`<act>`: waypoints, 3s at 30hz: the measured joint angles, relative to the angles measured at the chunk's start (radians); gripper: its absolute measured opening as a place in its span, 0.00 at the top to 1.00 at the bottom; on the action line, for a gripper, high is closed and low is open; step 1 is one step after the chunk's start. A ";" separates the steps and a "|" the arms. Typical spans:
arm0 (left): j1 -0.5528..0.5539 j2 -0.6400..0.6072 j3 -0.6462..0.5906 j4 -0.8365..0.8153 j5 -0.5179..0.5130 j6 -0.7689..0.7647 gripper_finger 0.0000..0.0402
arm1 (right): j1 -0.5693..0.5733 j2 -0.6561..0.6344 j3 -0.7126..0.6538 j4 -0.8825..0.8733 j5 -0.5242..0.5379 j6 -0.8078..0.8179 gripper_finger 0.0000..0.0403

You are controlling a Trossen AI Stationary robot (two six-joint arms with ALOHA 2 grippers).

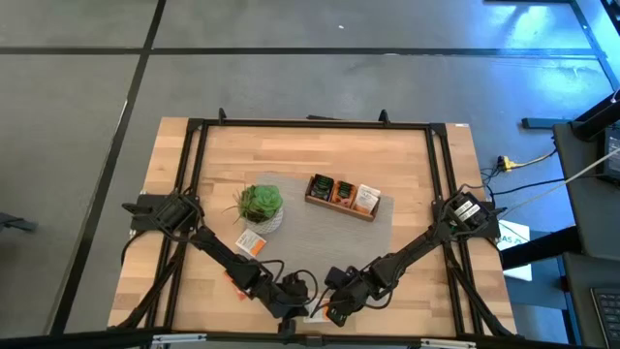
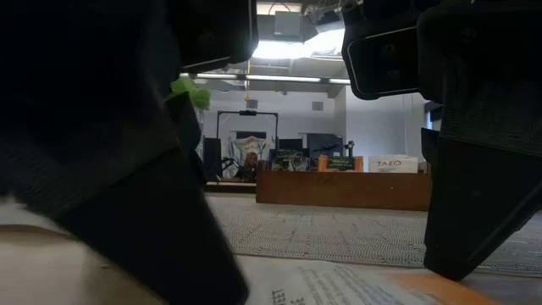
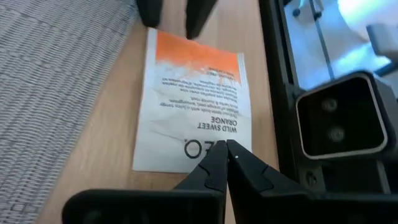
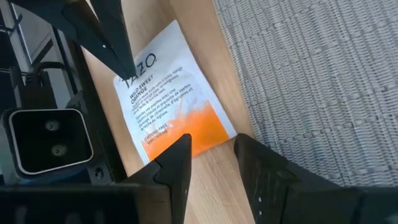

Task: Pick & Place Tea
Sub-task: Put the white tea bag into the right section of the wooden organizer

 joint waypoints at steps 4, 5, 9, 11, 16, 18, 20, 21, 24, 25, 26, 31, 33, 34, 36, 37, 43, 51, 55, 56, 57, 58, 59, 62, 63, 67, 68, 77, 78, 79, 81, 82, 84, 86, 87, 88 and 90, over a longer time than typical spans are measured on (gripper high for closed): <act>0.009 0.000 0.004 0.004 0.004 -0.033 1.00 | 0.000 0.000 0.000 0.009 0.000 0.000 0.67; 0.009 0.000 0.005 0.003 0.003 -0.036 0.99 | 0.000 0.000 0.000 0.010 0.000 0.000 0.67; 0.010 0.000 0.006 0.001 0.001 -0.063 1.00 | 0.000 0.000 0.000 0.010 0.000 0.005 0.67; 0.014 0.003 0.007 0.002 -0.011 -0.081 0.99 | 0.000 0.001 0.000 0.011 0.000 0.004 0.67; 0.014 -0.002 0.014 0.000 0.005 -0.029 1.00 | -0.001 0.001 0.000 0.011 0.000 0.003 0.67; -0.001 -0.007 0.031 -0.002 -0.020 0.068 1.00 | -0.001 0.001 0.000 0.011 0.000 0.002 0.67; -0.014 -0.004 0.055 -0.019 -0.053 0.178 0.99 | -0.001 0.001 0.000 0.009 0.000 -0.001 0.67; -0.020 -0.003 0.064 -0.028 -0.080 0.227 0.99 | -0.001 0.001 0.000 0.007 0.001 -0.001 0.67; -0.036 -0.001 0.087 -0.060 -0.137 0.302 1.00 | -0.001 0.001 0.000 0.003 0.004 -0.008 0.67; -0.038 0.003 0.093 -0.081 -0.154 0.304 0.99 | -0.001 0.001 0.000 0.003 0.005 -0.014 0.67; -0.039 0.009 0.096 -0.102 -0.175 0.295 0.99 | -0.001 0.001 0.000 0.003 0.005 -0.026 0.67; -0.020 0.065 0.108 -0.089 -0.155 0.205 0.99 | -0.001 0.002 0.000 0.003 0.020 -0.018 0.67; -0.012 0.085 0.110 -0.059 -0.142 0.168 1.00 | -0.001 0.002 0.000 0.002 0.011 -0.002 0.67; -0.008 0.094 0.111 -0.037 -0.133 0.155 1.00 | -0.001 0.002 0.000 0.002 0.006 -0.002 0.67; 0.000 0.103 0.111 -0.008 -0.105 0.151 0.99 | -0.001 0.002 0.000 0.002 0.001 -0.002 0.67; 0.003 0.106 0.111 0.006 -0.092 0.151 0.99 | -0.001 0.002 0.000 0.002 -0.004 -0.005 0.67; 0.007 0.109 0.109 0.030 -0.070 0.166 0.99 | -0.002 0.002 0.000 0.014 -0.017 -0.191 0.67; 0.023 0.109 0.109 0.029 -0.073 0.150 1.00 | -0.002 0.008 -0.004 0.096 -0.032 -0.371 0.67; 0.028 0.110 0.109 0.032 -0.091 0.147 0.99 | -0.001 0.009 -0.004 0.113 -0.032 -0.421 0.67; 0.028 0.110 0.109 0.035 -0.101 0.147 1.00 | -0.001 0.009 -0.004 0.108 -0.031 -0.437 0.67; 0.029 0.111 0.109 0.037 -0.108 0.146 1.00 | -0.002 0.010 -0.004 0.103 -0.031 -0.453 0.67; 0.029 0.111 0.109 0.037 -0.110 0.145 1.00 | -0.002 0.012 -0.004 0.100 -0.030 -0.467 0.67; 0.030 0.111 0.109 0.037 -0.114 0.143 1.00 | -0.001 0.013 -0.003 0.096 -0.029 -0.473 0.67; 0.030 0.111 0.109 0.038 -0.120 0.143 0.99 | -0.001 0.013 -0.002 0.082 -0.028 -0.472 0.67; 0.031 0.111 0.109 0.038 -0.121 0.142 1.00 | -0.002 0.012 -0.002 0.080 -0.027 -0.472 0.68; 0.031 0.112 0.109 0.038 -0.128 0.141 0.99 | -0.002 0.012 -0.001 0.083 -0.026 -0.471 0.75; 0.031 0.112 0.109 0.038 -0.129 0.140 0.99 | -0.002 0.012 -0.001 0.083 -0.025 -0.470 0.78; 0.031 0.099 0.106 0.039 -0.114 0.174 0.99 | -0.001 0.011 -0.002 0.087 -0.030 -0.470 0.98; 0.032 0.091 0.104 0.036 -0.103 0.188 0.99 | -0.001 0.009 -0.002 0.086 -0.029 -0.472 0.98; 0.032 0.080 0.104 0.032 -0.092 0.200 0.99 | -0.001 0.008 -0.002 0.087 -0.030 -0.472 0.98; 0.033 0.052 0.101 0.002 -0.070 0.230 0.99 | -0.002 0.005 -0.001 0.088 -0.021 -0.470 0.96; 0.034 0.037 0.097 -0.006 -0.063 0.245 0.99 | -0.003 0.004 -0.001 0.088 -0.021 -0.470 0.95; 0.031 0.000 0.094 -0.052 -0.039 0.288 0.99 | -0.003 -0.001 0.000 0.078 -0.025 -0.469 0.95; 0.029 -0.046 0.095 -0.081 -0.036 0.326 0.99 | 0.000 -0.002 0.008 0.051 -0.038 -0.473 0.96; 0.028 -0.075 0.098 -0.110 -0.039 0.343 0.99 | 0.000 -0.006 0.016 0.029 -0.049 -0.476 0.97; 0.028 -0.103 0.098 -0.144 -0.045 0.362 0.99 | 0.000 -0.014 0.022 0.003 -0.059 -0.489 0.98; 0.030 -0.143 0.099 -0.195 -0.060 0.402 0.99 | -0.001 -0.032 0.040 -0.033 -0.078 -0.530 0.99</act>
